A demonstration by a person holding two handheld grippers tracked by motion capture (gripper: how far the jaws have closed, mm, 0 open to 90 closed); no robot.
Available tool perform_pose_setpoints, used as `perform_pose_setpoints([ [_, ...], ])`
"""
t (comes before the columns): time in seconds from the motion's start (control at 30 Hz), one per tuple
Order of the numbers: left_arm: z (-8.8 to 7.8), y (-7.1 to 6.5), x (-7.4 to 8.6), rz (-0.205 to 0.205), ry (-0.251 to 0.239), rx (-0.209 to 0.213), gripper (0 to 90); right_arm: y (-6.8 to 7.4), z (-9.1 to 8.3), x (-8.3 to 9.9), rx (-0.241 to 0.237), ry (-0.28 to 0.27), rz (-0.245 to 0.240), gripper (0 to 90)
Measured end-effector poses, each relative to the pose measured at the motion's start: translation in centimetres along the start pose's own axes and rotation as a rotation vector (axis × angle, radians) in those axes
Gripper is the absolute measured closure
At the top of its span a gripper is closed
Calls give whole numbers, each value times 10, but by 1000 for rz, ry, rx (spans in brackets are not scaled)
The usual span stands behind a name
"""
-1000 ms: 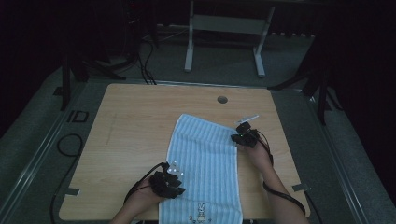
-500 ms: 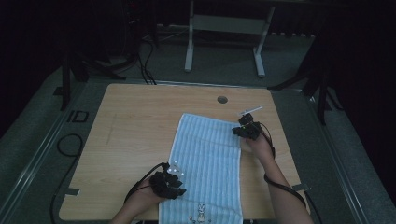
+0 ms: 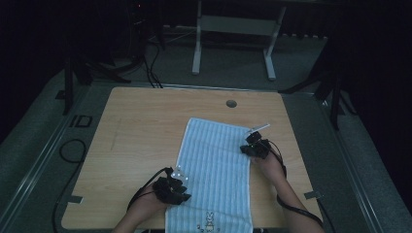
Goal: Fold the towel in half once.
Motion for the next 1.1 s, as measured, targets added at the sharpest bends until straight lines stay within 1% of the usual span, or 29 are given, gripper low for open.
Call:
perform_pose_setpoints([
  [0.07, 0, 0, 0, 0, -2, 2, 645, -5, 2, -4, 13, -7, 1, 889],
  [0.13, 1, -1, -1, 6, -1, 3, 645, -10, 3, -8, 10, -6, 18, 886],
  [0.2, 2, -2, -2, 4, -3, 6, 645, -12, 4, -12, 14, -2, 19, 860],
  [0.27, 1, -3, -2, 13, 0, 3, 644, -11, 3, -12, 13, 10, 41, 855],
  [0.3, 0, -3, -3, 10, -7, 2, 643, -8, 0, -11, 3, 5, 47, 851],
  [0.33, -1, -3, -3, 16, -8, 1, 634, -4, -5, -9, -9, -8, 43, 826],
  [0.4, -4, -2, -4, 12, -19, -4, 624, 5, -16, -2, -22, -24, 16, 796],
  [0.43, -6, 0, -5, 10, -22, -9, 609, 11, -24, 3, -36, -37, 13, 781],
  [0.47, -7, 2, -7, 3, -24, -13, 599, 16, -30, 9, -61, -48, 9, 762],
  [0.5, -8, 4, -8, 3, -28, -16, 599, 22, -35, 16, -82, -49, 4, 756],
  [0.53, -8, 6, -10, 5, -33, -21, 599, 28, -40, 24, -93, -43, -15, 746],
  [0.57, -8, 8, -11, 6, -23, -25, 599, 34, -43, 31, -106, -39, -36, 737],
  [0.63, -7, 11, -12, 9, -7, -42, 599, 42, -49, 45, -129, -38, -47, 707],
  [0.67, -6, 12, -12, 8, -4, -45, 599, 46, -51, 50, -144, -36, -50, 683],
  [0.7, -6, 13, -12, 7, -8, -47, 598, 49, -53, 54, -147, -42, -56, 660],
  [0.77, -4, 16, -11, 4, -4, -56, 572, 54, -56, 62, -148, -59, -60, 625],
  [0.83, -1, 20, -9, -13, -5, -61, 572, 56, -54, 67, -135, -65, -72, 609],
  [0.9, 4, 22, -5, -21, 1, -64, 572, 59, -50, 73, -135, -56, -81, 589],
  [0.93, 3, 23, -5, -20, -7, -62, 567, 60, -47, 76, -120, -55, -85, 587],
  [1.0, 3, 23, -5, -30, -10, -60, 567, 58, -39, 81, -92, -30, -112, 576],
  [1.03, 3, 23, -5, -26, -8, -62, 567, 57, -37, 83, -86, -41, -122, 577],
  [1.1, 4, 22, -6, -16, -1, -73, 566, 55, -36, 81, -90, -46, -113, 576],
])
Point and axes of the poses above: each handheld gripper's, and its own axes: z roughly forward along the jaws, x roughly out of its underside, y roughly to its left, the point moved 6 cm from there along z, roughly forward along the jaws, and after that the axes turned 14 degrees about z, right-handed, at the moved point
